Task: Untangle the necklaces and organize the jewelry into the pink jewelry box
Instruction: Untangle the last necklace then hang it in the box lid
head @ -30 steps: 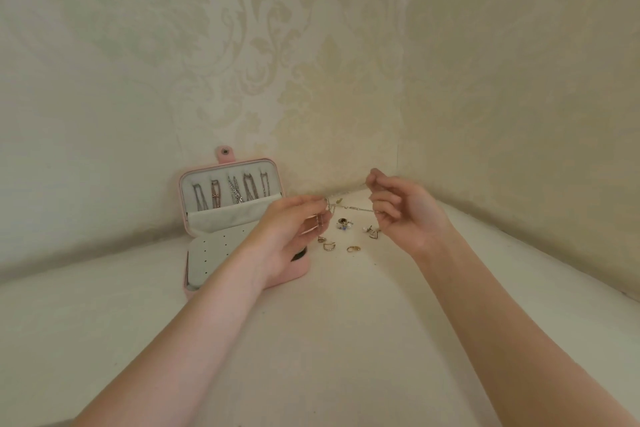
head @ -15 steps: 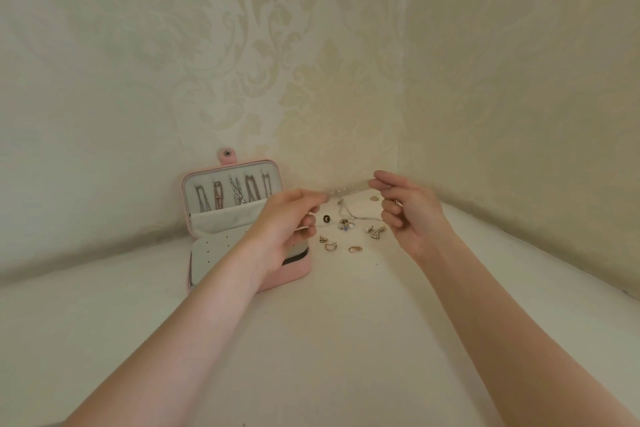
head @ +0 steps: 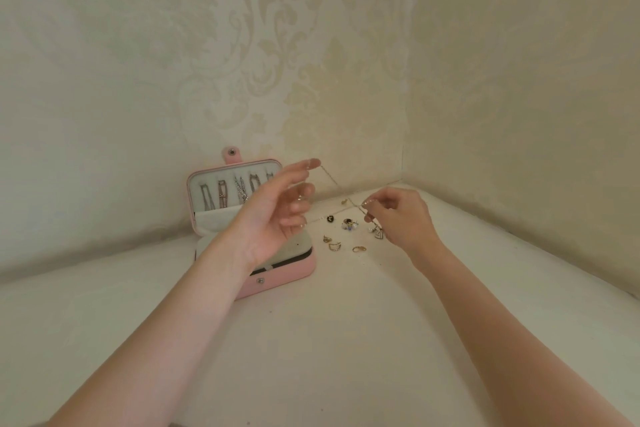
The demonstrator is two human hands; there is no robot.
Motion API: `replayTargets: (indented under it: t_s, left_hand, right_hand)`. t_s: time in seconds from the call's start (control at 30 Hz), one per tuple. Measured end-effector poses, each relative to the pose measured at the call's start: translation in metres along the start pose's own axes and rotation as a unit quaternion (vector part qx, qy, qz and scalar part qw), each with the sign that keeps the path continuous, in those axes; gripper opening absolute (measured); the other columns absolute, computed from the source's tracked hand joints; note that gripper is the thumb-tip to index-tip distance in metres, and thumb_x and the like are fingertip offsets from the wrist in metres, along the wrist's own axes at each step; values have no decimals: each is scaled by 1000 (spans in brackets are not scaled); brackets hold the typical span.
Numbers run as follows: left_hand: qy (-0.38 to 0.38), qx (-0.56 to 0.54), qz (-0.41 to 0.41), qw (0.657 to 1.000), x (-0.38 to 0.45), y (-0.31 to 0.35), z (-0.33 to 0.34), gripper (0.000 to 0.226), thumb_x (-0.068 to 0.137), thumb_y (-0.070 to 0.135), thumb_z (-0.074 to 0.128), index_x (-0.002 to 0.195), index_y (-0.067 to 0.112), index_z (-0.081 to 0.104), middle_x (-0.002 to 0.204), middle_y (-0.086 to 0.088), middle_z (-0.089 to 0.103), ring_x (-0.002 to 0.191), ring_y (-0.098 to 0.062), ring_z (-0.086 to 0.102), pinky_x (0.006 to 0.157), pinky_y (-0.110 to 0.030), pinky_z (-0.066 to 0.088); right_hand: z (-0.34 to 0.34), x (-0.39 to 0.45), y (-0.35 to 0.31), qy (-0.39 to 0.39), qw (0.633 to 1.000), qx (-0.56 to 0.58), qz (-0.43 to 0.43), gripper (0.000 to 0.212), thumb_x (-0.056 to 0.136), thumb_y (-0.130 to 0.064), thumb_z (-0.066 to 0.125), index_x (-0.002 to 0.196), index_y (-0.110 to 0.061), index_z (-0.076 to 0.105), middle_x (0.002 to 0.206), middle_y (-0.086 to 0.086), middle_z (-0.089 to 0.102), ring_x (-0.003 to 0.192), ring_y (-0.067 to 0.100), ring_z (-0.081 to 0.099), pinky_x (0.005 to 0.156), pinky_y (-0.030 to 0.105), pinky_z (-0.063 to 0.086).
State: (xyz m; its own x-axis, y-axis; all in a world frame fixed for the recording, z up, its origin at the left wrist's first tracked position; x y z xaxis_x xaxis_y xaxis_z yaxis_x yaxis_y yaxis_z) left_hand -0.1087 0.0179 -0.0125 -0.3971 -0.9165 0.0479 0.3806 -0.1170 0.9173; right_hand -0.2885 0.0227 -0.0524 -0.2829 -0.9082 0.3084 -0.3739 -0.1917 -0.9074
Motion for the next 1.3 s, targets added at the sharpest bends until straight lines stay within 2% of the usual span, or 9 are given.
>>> replayTargets:
  t_s: [0.23,0.33,0.43,0.5,0.6,0.73,0.93,1.17,1.3]
  left_hand:
    - [-36,182,26,982,0,11,13,30,94,10,46,110,25,66,62,7,45,43,-2,27,39,-16,10]
    - [-59,291,15,955,-1,15,20,25,94,12,48,99,20,71,58,6,43,42,-3,27,37,-14,13]
    - [-60,375,8,925,-4,20,23,20,93,12,51,92,16,71,52,8,44,40,-3,27,35,-12,19]
    - [-39,388,20,920,-5,29,17,19,93,12,52,88,15,70,50,10,44,40,-2,27,35,-12,20]
    - [-12,368,24,930,-9,43,1,17,92,11,54,84,11,69,49,10,43,41,-2,27,36,-13,20]
    - [13,385,23,923,-17,56,-21,13,89,10,58,82,6,68,50,7,43,43,-3,35,40,-13,31]
    - [44,366,79,926,-15,77,-33,16,92,15,56,83,11,69,63,2,46,49,-7,39,49,-16,39]
    - [22,396,124,909,-7,99,-29,16,92,18,55,83,15,68,59,5,47,46,-5,38,44,-15,35]
    - [31,409,133,902,-3,107,-41,15,92,16,56,85,12,68,59,3,46,44,-5,37,43,-15,33]
  right_hand:
    - [10,-14,-18,-173,984,6,-31,21,86,0,54,98,-12,66,93,1,71,81,7,60,67,7,43]
    - [13,-16,-29,-244,960,138,-12,28,90,-6,53,116,-15,58,104,-4,71,103,13,61,89,24,43]
    - [21,-22,-41,-271,936,225,-13,11,91,-6,55,98,-10,63,71,-6,60,73,10,58,78,25,43]
    - [22,-24,-46,-251,930,268,5,11,92,-9,54,90,-7,64,58,-5,35,55,9,33,56,20,35]
    - [15,-19,-47,-185,931,314,24,15,93,-12,53,83,-9,65,55,-6,20,56,12,13,45,20,15]
    - [5,-9,-46,-82,922,377,22,15,94,-11,51,84,-9,63,51,-8,23,46,7,17,38,17,15]
    - [28,-10,-61,-240,957,161,17,14,88,-11,62,100,-5,65,61,-2,52,54,10,43,49,19,41]
    - [74,4,-109,-408,911,-65,-7,16,86,-29,66,100,-21,68,89,-2,61,76,13,56,82,27,51]
    - [83,19,-121,-374,917,134,36,11,91,-19,60,86,-11,66,74,2,60,71,15,60,83,33,52]
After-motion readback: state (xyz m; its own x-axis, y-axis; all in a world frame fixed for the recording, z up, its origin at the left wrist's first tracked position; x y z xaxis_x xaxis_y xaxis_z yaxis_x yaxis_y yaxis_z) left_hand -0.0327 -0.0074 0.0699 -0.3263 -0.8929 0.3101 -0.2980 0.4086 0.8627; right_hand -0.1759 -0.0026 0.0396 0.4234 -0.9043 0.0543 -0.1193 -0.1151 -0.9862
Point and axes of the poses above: each hand's wrist, its own x-axis towards the middle knuckle, its own z-axis out of the palm, y = z × x, the point moved 3 cm from there along x, towards the middle knuckle
